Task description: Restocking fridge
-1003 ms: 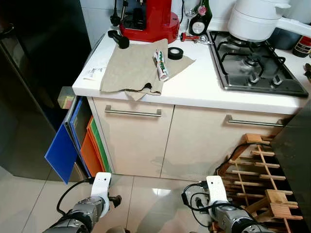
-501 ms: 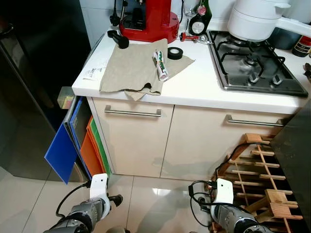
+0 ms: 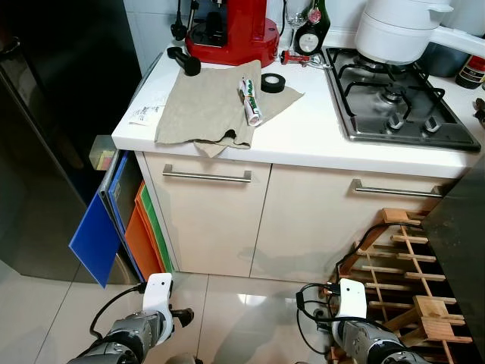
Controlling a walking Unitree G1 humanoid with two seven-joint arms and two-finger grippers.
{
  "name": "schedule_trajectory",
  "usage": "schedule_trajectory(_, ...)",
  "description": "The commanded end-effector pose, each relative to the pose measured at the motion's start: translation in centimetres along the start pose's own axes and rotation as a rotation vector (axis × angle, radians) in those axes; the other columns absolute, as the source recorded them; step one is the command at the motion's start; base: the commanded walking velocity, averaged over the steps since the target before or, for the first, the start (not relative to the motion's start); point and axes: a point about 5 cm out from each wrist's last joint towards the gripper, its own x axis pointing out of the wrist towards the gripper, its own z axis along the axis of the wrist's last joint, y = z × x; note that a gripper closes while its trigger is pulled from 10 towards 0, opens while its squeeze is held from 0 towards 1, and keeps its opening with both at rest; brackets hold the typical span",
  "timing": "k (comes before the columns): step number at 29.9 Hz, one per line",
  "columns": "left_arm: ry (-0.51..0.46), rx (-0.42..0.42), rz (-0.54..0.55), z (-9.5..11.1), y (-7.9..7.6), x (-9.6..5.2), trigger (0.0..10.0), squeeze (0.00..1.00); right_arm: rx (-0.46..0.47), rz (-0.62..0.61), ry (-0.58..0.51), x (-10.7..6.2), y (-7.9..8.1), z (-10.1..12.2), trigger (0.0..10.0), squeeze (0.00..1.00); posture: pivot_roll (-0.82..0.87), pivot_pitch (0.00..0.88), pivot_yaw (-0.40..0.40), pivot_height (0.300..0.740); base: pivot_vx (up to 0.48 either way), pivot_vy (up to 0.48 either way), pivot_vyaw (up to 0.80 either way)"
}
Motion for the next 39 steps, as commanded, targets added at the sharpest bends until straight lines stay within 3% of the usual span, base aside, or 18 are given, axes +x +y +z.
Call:
schedule_trajectory(1, -0.003, 0.026, 0.015, 0.2, 0.1, 0.0, 10.0, 1.00, -0.009, 0.007, 0.010, 0.0, -0.1, 0.0, 10.0, 0.00, -0.04, 0.000, -0.031, 0.740, 0.000, 0.000, 0.00)
schedule_trajectory(4, -0.006, 0.075, 0.040, 0.3, 0.3, 0.0, 10.0, 1.00, -0.017, 0.006, 0.009, 0.0, -0.2, 0.0, 10.0, 0.00, -0.03, 0.000, -0.035, 0.740, 0.000, 0.000, 0.00)
schedule_trajectory(10, 0.000, 0.079, 0.035, 0.2, 0.3, -0.1, 10.0, 1.00, -0.055, -0.002, 0.005, 0.0, -0.2, 0.1, 10.0, 0.00, -0.03, 0.000, -0.034, 0.740, 0.000, 0.000, 0.00)
schedule_trajectory(11, -0.031, 0.089, 0.020, 0.5, 0.2, -0.1, 10.0, 0.44, -0.064, 0.000, 0.004, 0.0, -0.2, 0.1, 10.0, 0.00, -0.03, 0.000, -0.033, 0.740, 0.000, 0.000, 0.00)
schedule_trajectory(12, -0.041, 0.099, 0.019, 0.6, 0.2, -0.1, 10.0, 0.00, -0.068, 0.002, 0.003, 0.0, -0.2, 0.1, 10.0, 0.00, -0.03, 0.000, -0.033, 0.740, 0.000, 0.000, 0.00)
schedule_trajectory(29, -0.060, 0.142, 0.045, 0.7, 0.5, -0.1, 10.0, 0.00, -0.119, 0.018, -0.005, 0.0, -0.1, 0.2, 10.0, 0.00, -0.03, 0.000, -0.040, 0.740, 0.000, 0.000, 0.00)
schedule_trajectory(31, -0.105, 0.210, 0.036, 1.2, 0.5, -0.2, 10.0, 0.00, -0.162, 0.049, -0.032, 0.0, 0.1, 0.4, 10.0, 0.00, -0.04, 0.000, -0.032, 0.740, 0.000, 0.000, 0.00)
schedule_trajectory(33, -0.126, 0.227, 0.025, 1.4, 0.4, -0.2, 10.0, 0.00, -0.178, 0.059, -0.041, 0.0, 0.2, 0.5, 10.0, 0.00, -0.05, 0.000, -0.029, 0.740, 0.000, 0.000, 0.00)
schedule_trajectory(37, -0.198, 0.208, -0.033, 1.8, 0.0, -0.3, 10.0, 0.00, -0.185, 0.107, -0.060, -0.1, 0.5, 0.6, 10.0, 0.00, -0.06, 0.000, -0.020, 0.740, 0.000, 0.000, 0.00)
schedule_trajectory(38, -0.278, 0.215, -0.075, 3.8, -1.4, -0.4, 10.0, 0.00, -0.203, 0.109, -0.076, -0.1, 0.6, 0.8, 10.0, 0.00, -0.05, 0.000, -0.019, 0.740, 0.000, 0.000, 0.00)
schedule_trajectory(39, -0.278, 0.215, -0.075, 3.8, -1.4, -0.4, 10.0, 0.00, -0.203, 0.109, -0.076, -0.1, 0.6, 0.8, 10.0, 0.00, -0.05, 0.000, -0.019, 0.740, 0.000, 0.000, 0.00)
